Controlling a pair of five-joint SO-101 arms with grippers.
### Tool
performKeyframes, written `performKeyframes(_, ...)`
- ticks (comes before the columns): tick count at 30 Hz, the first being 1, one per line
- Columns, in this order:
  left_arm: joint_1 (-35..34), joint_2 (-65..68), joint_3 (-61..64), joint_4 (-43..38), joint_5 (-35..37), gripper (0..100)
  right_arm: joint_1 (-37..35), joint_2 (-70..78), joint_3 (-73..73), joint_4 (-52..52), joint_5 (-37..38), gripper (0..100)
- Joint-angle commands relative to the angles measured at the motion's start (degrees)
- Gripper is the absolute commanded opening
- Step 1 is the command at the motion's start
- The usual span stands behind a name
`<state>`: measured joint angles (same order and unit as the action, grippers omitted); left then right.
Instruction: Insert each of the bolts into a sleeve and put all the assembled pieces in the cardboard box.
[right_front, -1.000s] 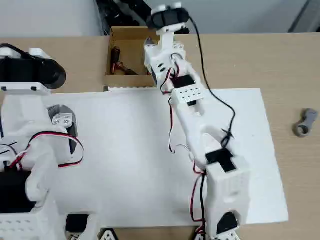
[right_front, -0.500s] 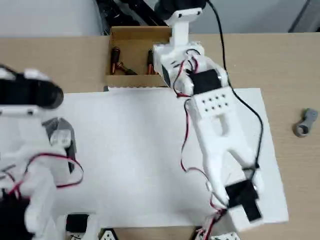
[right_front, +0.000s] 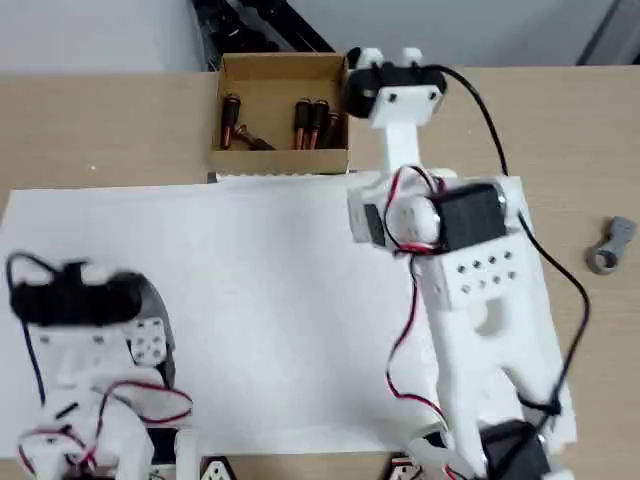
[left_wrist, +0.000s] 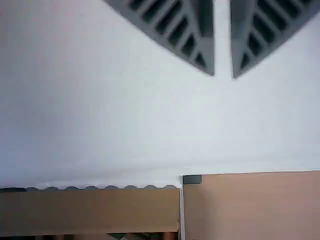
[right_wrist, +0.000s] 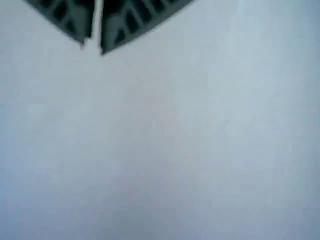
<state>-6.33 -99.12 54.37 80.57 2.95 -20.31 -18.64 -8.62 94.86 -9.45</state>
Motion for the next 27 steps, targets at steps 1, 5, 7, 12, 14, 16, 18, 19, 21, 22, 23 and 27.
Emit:
performKeyframes(1,-0.4,-5.7,3.9,-1.8,-2.5,1,0.8,-5.7,6.9,0.6,-0.4,0.3)
performKeyframes(5,-0.4,-3.3,4.6,-1.8,-11.5,1,1.0,-12.9,18.2,0.5,-0.1,0.3)
performKeyframes(7,-0.4,-3.5,5.5,-1.8,-16.1,1,1.0,-17.4,24.0,-0.3,-0.1,0.3)
performKeyframes(12,-0.4,-4.9,10.8,-3.1,-19.3,1,1.2,-31.1,39.3,-7.6,0.0,0.3)
performKeyframes(14,-0.9,-5.0,12.4,-5.4,-19.3,1,1.2,-37.5,47.1,-12.4,0.0,0.3)
performKeyframes(16,-3.0,-5.0,14.5,-8.3,-19.3,1,1.2,-44.4,55.1,-17.4,0.0,0.3)
performKeyframes(18,-5.7,-5.0,17.5,-11.3,-19.3,1,1.2,-51.8,63.0,-22.1,0.0,0.3)
performKeyframes(19,-7.0,-5.0,18.7,-12.4,-19.3,1,1.2,-55.9,66.7,-24.4,0.0,0.3)
performKeyframes(21,-9.2,-5.0,21.0,-13.8,-19.3,1,1.2,-64.1,74.5,-28.4,0.0,0.3)
performKeyframes(22,-9.9,-5.1,22.0,-14.4,-19.3,1,1.2,-68.3,78.0,-30.2,0.1,0.3)
performKeyframes(23,-10.3,-5.1,22.8,-14.8,-19.3,1,1.2,-72.4,80.8,-31.9,0.3,0.3)
performKeyframes(27,-10.4,-5.1,25.5,-15.0,-19.3,1,1.2,-86.7,90.4,-36.3,6.4,0.3)
